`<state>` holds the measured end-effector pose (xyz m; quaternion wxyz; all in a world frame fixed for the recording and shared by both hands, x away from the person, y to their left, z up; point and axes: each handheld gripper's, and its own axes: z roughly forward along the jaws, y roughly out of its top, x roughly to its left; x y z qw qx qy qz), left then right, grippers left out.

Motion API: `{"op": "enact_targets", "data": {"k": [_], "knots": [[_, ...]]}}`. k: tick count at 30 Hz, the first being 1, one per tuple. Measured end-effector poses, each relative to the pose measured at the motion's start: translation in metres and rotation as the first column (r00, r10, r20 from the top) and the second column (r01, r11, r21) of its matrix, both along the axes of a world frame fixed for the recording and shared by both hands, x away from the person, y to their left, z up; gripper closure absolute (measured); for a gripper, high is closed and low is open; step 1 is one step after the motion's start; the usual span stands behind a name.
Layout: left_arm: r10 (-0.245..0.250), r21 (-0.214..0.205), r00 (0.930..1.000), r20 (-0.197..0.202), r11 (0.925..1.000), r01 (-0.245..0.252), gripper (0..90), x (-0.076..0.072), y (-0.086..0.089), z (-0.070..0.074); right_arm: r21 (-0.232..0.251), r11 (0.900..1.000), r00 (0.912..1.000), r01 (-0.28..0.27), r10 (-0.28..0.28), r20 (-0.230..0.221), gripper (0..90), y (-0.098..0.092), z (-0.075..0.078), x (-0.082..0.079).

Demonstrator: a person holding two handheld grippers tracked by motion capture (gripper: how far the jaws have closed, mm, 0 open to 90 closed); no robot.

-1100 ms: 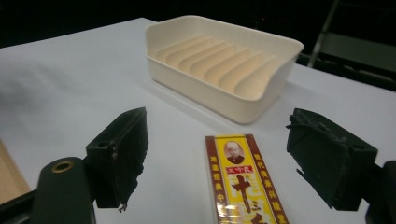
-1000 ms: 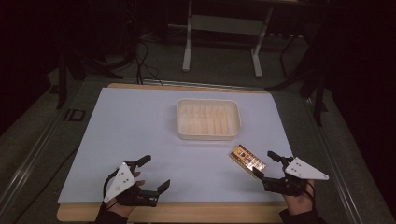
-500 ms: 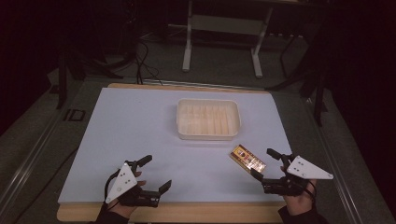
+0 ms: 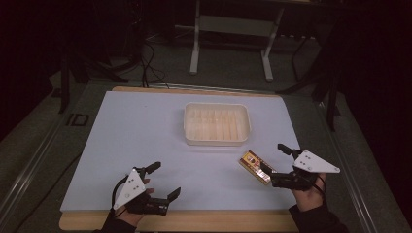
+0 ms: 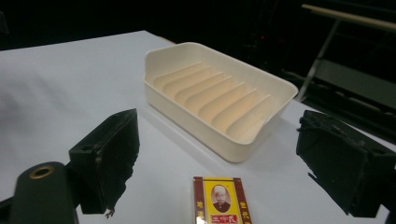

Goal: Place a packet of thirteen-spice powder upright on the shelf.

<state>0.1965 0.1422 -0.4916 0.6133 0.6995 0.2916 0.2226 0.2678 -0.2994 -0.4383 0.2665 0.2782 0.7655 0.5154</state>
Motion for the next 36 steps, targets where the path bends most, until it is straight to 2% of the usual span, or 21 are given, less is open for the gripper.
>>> {"op": "enact_targets", "data": {"k": [2,6,10,12,16,20,25,26,28,32,34,36], "knots": [[-0.001,-0.001,1.0000,-0.001,1.0000,0.001,2.9,0.000,0.000,0.000,-0.005,1.0000,0.9999,0.003,-0.003,-0.010,13.1,0.001,-0.001,0.004],[-0.003,-0.001,1.0000,-0.003,1.0000,0.003,2.9,0.001,-0.001,-0.001,-0.026,0.9996,0.9964,0.011,-0.013,-0.084,11.4,0.002,-0.005,0.015],[-0.003,0.001,1.0000,-0.007,1.0000,0.003,2.9,0.001,-0.001,-0.001,-0.045,0.9989,0.9907,0.011,-0.017,-0.135,10.7,0.001,-0.008,0.026],[-0.003,0.001,1.0000,-0.008,1.0000,0.003,2.9,0.001,-0.001,-0.001,-0.053,0.9985,0.9877,-0.012,0.004,-0.156,10.6,0.001,-0.010,0.031],[-0.003,0.001,0.9999,-0.012,1.0000,0.003,2.9,0.002,-0.001,-0.002,-0.102,0.9947,0.9890,-0.013,-0.003,-0.148,11.5,0.004,-0.014,0.036],[-0.005,-0.002,0.9999,-0.013,1.0000,0.005,2.9,0.002,-0.001,-0.002,-0.105,0.9943,0.9857,-0.019,0.002,-0.168,12.7,0.006,-0.020,0.041],[-0.006,-0.007,0.9998,-0.017,1.0000,0.006,2.9,0.002,-0.001,-0.002,-0.115,0.9932,0.9778,-0.019,-0.005,-0.210,13.0,0.007,-0.030,0.048],[-0.007,-0.006,0.9998,-0.019,1.0000,0.007,2.9,0.002,-0.001,-0.002,-0.136,0.9905,0.9738,-0.022,-0.010,-0.227,13.0,0.010,-0.038,0.051],[-0.008,-0.005,0.9998,-0.019,1.0000,0.007,2.9,0.003,-0.001,-0.002,-0.137,0.9902,0.9691,-0.028,-0.007,-0.246,13.0,0.011,-0.044,0.054],[-0.010,-0.003,0.9998,-0.020,0.9999,0.010,2.9,0.003,-0.001,-0.002,-0.148,0.9884,0.9632,-0.035,-0.006,-0.269,13.5,0.012,-0.052,0.057],[-0.011,-0.001,0.9998,-0.017,0.9999,0.011,2.9,0.003,-0.001,-0.003,-0.169,0.9847,0.9571,-0.041,-0.010,-0.290,13.9,0.013,-0.061,0.059],[-0.011,-0.001,0.9999,-0.010,0.9999,0.011,2.9,0.003,-0.001,-0.003,-0.184,0.9822,0.9545,-0.038,-0.019,-0.298,14.5,0.013,-0.066,0.061]]}}
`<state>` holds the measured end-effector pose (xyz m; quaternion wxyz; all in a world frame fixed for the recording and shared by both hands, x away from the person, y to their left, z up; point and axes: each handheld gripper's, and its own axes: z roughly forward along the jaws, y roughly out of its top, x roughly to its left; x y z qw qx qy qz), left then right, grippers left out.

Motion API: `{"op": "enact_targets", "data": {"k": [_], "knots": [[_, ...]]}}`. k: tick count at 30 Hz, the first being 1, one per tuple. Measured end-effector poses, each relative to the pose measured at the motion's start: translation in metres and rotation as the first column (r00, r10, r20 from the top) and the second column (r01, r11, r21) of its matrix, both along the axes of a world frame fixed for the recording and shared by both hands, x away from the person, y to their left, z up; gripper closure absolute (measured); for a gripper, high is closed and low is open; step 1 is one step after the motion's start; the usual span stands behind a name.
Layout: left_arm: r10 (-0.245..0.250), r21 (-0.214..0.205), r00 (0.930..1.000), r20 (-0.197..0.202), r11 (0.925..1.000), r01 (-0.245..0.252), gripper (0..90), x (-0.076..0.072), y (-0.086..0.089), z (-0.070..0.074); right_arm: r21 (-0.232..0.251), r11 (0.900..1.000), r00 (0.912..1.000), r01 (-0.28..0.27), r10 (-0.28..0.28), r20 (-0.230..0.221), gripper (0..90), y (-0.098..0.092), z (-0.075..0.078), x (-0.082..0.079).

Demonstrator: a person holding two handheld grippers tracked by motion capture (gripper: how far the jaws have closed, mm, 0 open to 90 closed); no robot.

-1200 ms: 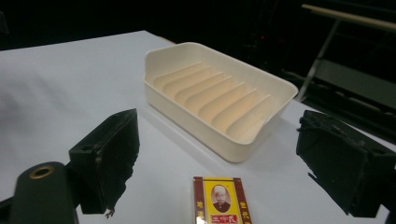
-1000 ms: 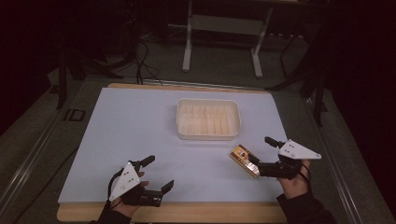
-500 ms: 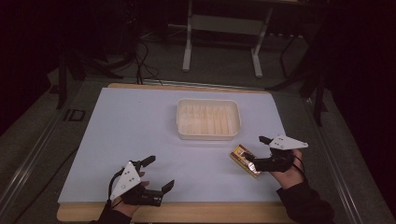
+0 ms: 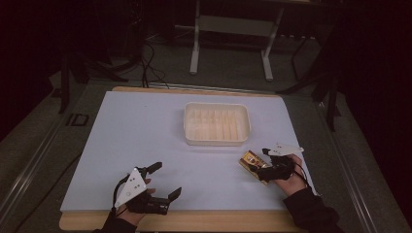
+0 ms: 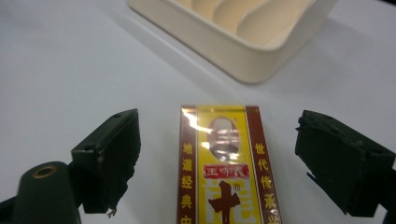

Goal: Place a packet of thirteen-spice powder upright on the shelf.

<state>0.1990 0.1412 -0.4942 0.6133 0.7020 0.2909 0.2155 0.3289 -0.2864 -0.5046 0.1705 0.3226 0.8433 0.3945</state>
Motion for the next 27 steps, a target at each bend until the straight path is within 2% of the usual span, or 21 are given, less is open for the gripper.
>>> {"op": "enact_targets", "data": {"k": [9,12,15,17,23,27], "knots": [[-0.011,-0.002,0.9999,-0.010,0.9999,0.011,2.9,0.000,-0.001,-0.001,-0.051,0.9987,0.9977,0.009,-0.013,-0.067,17.2,-0.005,-0.020,0.006],[-0.012,0.000,0.9999,-0.011,0.9999,0.012,2.9,0.001,-0.001,-0.001,-0.061,0.9980,0.9974,0.018,-0.022,-0.069,17.2,-0.006,-0.022,0.006],[-0.015,0.000,0.9997,-0.017,0.9999,0.015,2.9,0.001,-0.001,-0.001,-0.064,0.9975,0.9941,0.031,-0.038,-0.102,17.4,-0.010,-0.026,0.010],[-0.016,0.002,0.9997,-0.019,0.9999,0.017,2.9,0.001,-0.001,-0.002,-0.062,0.9976,0.9935,0.029,-0.036,-0.108,17.7,-0.010,-0.027,0.010],[-0.020,0.002,0.9995,-0.024,0.9998,0.020,2.9,0.001,-0.002,-0.002,-0.112,0.9936,0.9911,0.016,-0.030,-0.130,23.0,-0.004,-0.032,0.009],[-0.024,-0.008,0.9992,-0.031,0.9997,0.024,2.9,0.001,-0.002,-0.002,-0.113,0.9933,0.9895,0.021,-0.037,-0.139,26.7,-0.003,-0.032,0.009]]}}
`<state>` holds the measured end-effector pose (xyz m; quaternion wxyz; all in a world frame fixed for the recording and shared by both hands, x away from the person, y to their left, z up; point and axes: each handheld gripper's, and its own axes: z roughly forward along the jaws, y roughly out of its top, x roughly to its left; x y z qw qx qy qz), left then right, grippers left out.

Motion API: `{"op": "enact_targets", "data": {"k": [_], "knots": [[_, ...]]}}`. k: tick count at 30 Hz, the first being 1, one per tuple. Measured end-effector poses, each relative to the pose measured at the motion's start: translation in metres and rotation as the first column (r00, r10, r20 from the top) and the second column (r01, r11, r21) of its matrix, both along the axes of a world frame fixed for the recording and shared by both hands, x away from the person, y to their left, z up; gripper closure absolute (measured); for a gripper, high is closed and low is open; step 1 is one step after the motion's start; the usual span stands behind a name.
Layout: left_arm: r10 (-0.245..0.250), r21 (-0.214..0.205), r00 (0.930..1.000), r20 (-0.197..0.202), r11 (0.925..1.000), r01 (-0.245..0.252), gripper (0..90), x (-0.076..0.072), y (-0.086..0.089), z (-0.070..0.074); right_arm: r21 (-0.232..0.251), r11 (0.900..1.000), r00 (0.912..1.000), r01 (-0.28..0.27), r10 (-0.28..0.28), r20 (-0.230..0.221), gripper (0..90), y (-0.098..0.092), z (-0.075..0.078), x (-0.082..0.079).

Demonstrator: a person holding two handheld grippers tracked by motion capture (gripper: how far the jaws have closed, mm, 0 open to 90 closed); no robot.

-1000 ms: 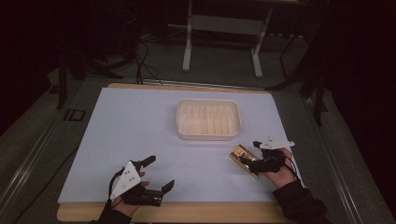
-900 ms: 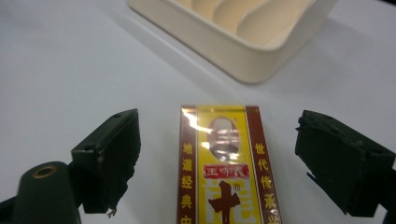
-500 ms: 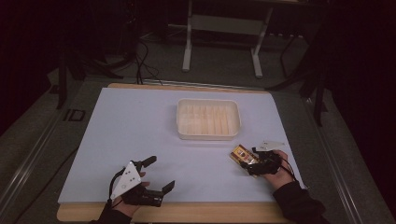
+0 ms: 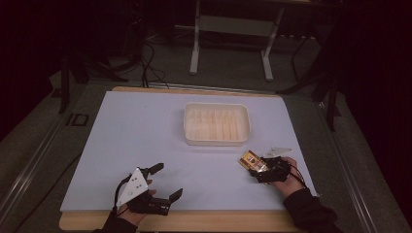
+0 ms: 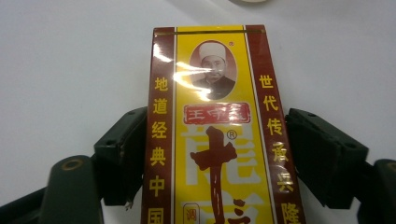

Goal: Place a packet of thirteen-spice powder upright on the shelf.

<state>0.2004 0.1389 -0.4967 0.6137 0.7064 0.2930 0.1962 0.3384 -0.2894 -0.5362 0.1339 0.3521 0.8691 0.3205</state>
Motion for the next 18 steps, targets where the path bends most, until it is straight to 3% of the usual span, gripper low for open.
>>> {"op": "enact_targets", "data": {"k": [3,6,8,11,18], "knots": [[0.001,-0.008,1.0000,-0.003,1.0000,-0.001,2.9,0.000,0.000,0.000,-0.018,0.9998,0.9999,0.009,-0.010,-0.014,31.0,0.003,0.003,-0.001],[0.029,0.039,0.9995,0.011,0.9988,-0.029,3.4,0.001,-0.001,-0.001,-0.019,0.9997,0.9997,0.019,-0.019,-0.017,31.8,0.004,0.003,0.000],[0.047,0.037,0.9987,-0.021,0.9982,-0.046,3.4,0.002,0.000,-0.002,-0.023,0.9994,0.9996,0.024,-0.025,-0.017,31.9,0.004,0.004,0.000],[0.052,0.036,0.9980,-0.036,0.9981,-0.050,3.4,0.003,0.000,-0.002,-0.016,0.9994,0.9995,0.030,-0.030,-0.008,32.0,0.003,0.008,-0.001],[0.045,0.024,0.9968,-0.066,0.9988,-0.043,3.5,0.001,-0.005,0.001,0.011,0.9997,0.9983,0.020,-0.021,0.054,32.1,0.006,0.024,-0.009]]}}
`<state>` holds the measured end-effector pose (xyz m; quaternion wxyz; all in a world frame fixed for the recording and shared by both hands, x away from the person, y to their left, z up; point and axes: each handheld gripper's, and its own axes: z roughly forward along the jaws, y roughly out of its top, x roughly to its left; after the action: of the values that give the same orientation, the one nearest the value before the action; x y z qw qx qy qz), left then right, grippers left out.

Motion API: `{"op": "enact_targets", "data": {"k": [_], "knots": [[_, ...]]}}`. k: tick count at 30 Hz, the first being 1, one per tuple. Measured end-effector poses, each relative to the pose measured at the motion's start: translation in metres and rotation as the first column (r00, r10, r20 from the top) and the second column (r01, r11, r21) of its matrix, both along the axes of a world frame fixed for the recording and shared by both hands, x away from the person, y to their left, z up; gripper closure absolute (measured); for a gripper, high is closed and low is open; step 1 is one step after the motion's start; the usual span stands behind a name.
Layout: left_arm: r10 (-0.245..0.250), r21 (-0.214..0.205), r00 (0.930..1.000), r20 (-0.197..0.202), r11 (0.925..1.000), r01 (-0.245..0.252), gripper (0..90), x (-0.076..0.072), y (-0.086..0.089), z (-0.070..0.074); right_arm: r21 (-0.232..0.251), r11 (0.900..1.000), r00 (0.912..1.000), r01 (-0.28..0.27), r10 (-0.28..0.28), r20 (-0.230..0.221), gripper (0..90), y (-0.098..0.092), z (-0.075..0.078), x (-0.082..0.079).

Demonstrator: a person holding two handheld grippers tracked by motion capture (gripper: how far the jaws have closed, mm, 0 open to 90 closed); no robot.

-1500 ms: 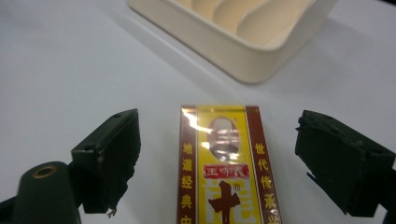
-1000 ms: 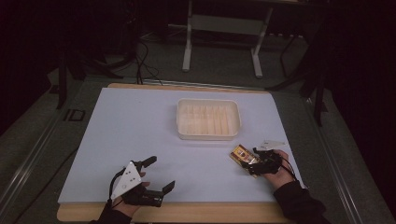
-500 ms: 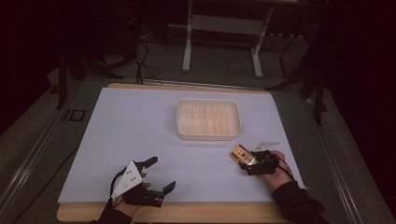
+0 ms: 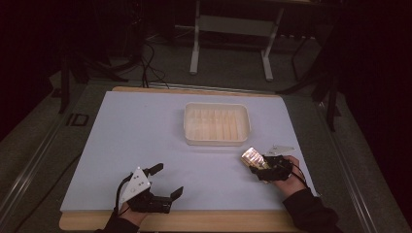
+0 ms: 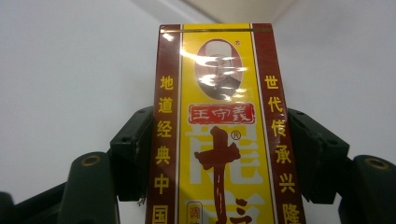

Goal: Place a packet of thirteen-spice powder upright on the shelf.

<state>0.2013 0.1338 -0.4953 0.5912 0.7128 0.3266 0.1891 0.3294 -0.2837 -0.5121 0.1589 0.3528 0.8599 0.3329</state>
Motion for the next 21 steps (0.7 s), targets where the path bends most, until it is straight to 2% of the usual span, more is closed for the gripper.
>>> {"op": "enact_targets", "data": {"k": [5,8,12,15,17,18,19,20,21], "knots": [[-0.034,-0.026,0.9984,-0.045,0.9991,0.033,3.4,0.000,-0.007,0.002,0.036,0.9993,0.9990,-0.003,0.002,0.046,32.1,0.003,0.015,-0.007],[-0.021,0.008,0.9993,-0.030,0.9997,0.021,2.9,-0.001,-0.011,0.005,0.042,0.9991,0.9978,-0.012,0.010,0.065,32.1,0.006,0.021,-0.011],[-0.013,-0.017,0.9983,-0.056,0.9998,0.012,3.0,0.000,-0.014,0.010,0.066,0.9974,0.9948,-0.029,0.022,0.099,32.1,0.010,0.029,-0.018],[-0.022,-0.030,0.9965,-0.080,0.9994,0.020,2.9,0.003,-0.018,0.012,0.101,0.9939,0.9890,-0.044,0.029,0.145,32.1,0.014,0.038,-0.027],[-0.012,-0.019,0.9970,-0.076,0.9998,0.011,2.7,0.005,-0.023,0.015,0.106,0.9932,0.9871,-0.048,0.031,0.157,32.1,0.015,0.040,-0.029],[-0.014,-0.025,0.9970,-0.077,0.9996,0.012,2.6,0.007,-0.025,0.016,0.126,0.9905,0.9818,-0.054,0.030,0.187,32.1,0.018,0.047,-0.035],[-0.011,-0.025,0.9969,-0.078,0.9996,0.010,2.6,0.008,-0.027,0.018,0.136,0.9891,0.9799,-0.057,0.029,0.197,32.1,0.019,0.050,-0.037],[-0.006,-0.025,0.9972,-0.074,0.9997,0.004,2.6,0.009,-0.030,0.020,0.148,0.9871,0.9731,-0.061,0.026,0.229,32.1,0.022,0.055,-0.042],[-0.007,-0.022,0.9974,-0.071,0.9997,0.005,2.6,0.010,-0.032,0.021,0.148,0.9871,0.9731,-0.061,0.026,0.229,32.1,0.022,0.055,-0.042]]}}
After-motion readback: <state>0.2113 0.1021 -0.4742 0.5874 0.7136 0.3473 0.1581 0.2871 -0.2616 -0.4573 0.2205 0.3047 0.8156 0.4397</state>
